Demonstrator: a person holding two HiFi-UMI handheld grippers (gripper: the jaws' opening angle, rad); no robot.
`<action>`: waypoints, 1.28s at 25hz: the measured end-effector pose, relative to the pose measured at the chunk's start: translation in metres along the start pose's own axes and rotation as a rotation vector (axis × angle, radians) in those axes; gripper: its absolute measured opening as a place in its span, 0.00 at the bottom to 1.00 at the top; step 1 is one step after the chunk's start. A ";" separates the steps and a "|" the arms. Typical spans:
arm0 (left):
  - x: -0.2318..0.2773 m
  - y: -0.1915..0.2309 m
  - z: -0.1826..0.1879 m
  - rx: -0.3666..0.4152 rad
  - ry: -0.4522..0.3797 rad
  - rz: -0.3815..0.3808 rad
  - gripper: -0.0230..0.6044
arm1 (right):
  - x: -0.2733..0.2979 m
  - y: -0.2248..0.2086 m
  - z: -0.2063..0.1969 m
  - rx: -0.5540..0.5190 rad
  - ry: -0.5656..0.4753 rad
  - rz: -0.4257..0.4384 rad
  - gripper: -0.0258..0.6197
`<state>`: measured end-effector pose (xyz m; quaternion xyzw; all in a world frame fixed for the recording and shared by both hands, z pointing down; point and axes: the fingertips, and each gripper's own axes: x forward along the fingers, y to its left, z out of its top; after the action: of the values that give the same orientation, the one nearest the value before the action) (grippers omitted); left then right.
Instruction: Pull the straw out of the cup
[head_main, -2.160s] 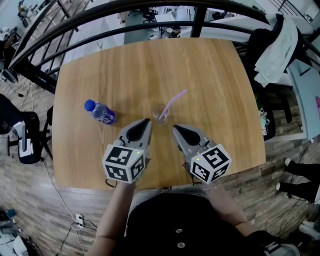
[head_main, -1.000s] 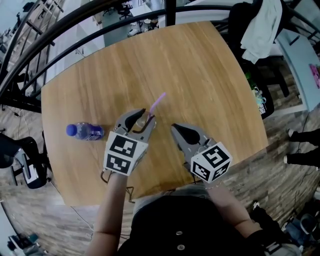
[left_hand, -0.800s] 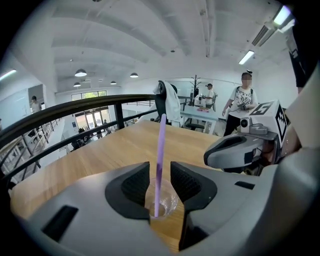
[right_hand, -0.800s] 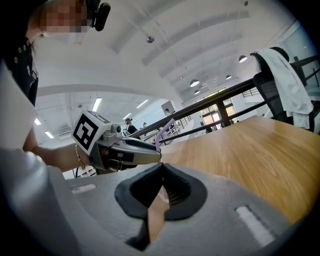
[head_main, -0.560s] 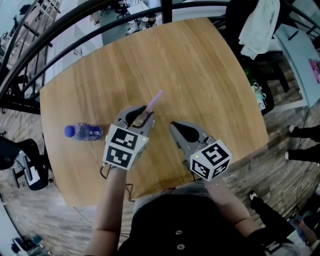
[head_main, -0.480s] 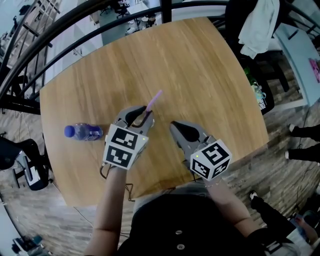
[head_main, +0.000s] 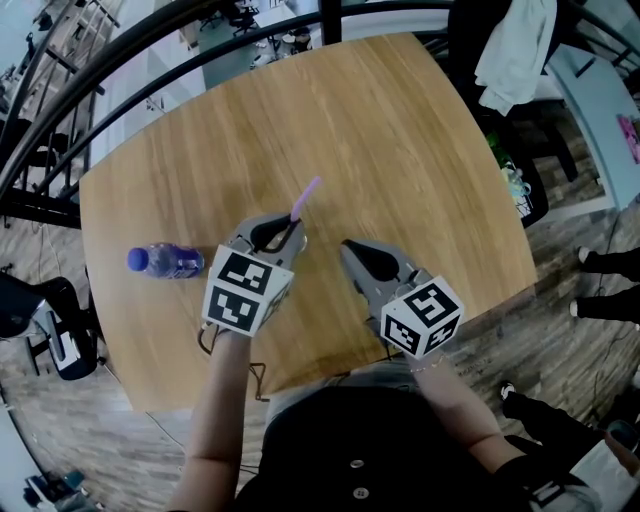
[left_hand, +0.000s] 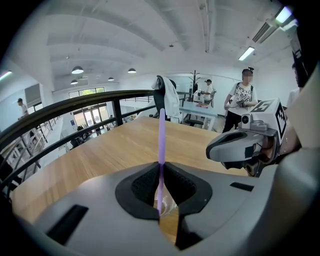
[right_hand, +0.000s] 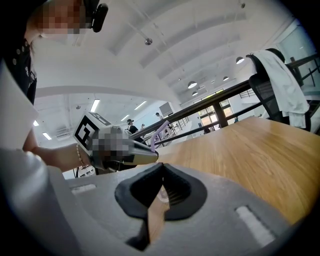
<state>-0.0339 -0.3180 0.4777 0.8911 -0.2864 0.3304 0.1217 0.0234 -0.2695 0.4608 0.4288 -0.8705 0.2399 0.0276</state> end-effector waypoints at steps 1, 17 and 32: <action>-0.001 0.001 0.001 -0.005 -0.013 0.005 0.11 | 0.000 0.001 0.000 -0.002 -0.001 0.002 0.04; -0.045 0.003 0.024 -0.070 -0.175 0.043 0.11 | -0.004 0.029 0.015 -0.055 -0.008 0.049 0.04; -0.101 0.006 0.044 -0.159 -0.378 0.074 0.10 | -0.008 0.055 0.035 -0.112 -0.026 0.089 0.04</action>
<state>-0.0771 -0.2969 0.3784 0.9137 -0.3617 0.1379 0.1237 -0.0074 -0.2507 0.4059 0.3906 -0.9010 0.1861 0.0296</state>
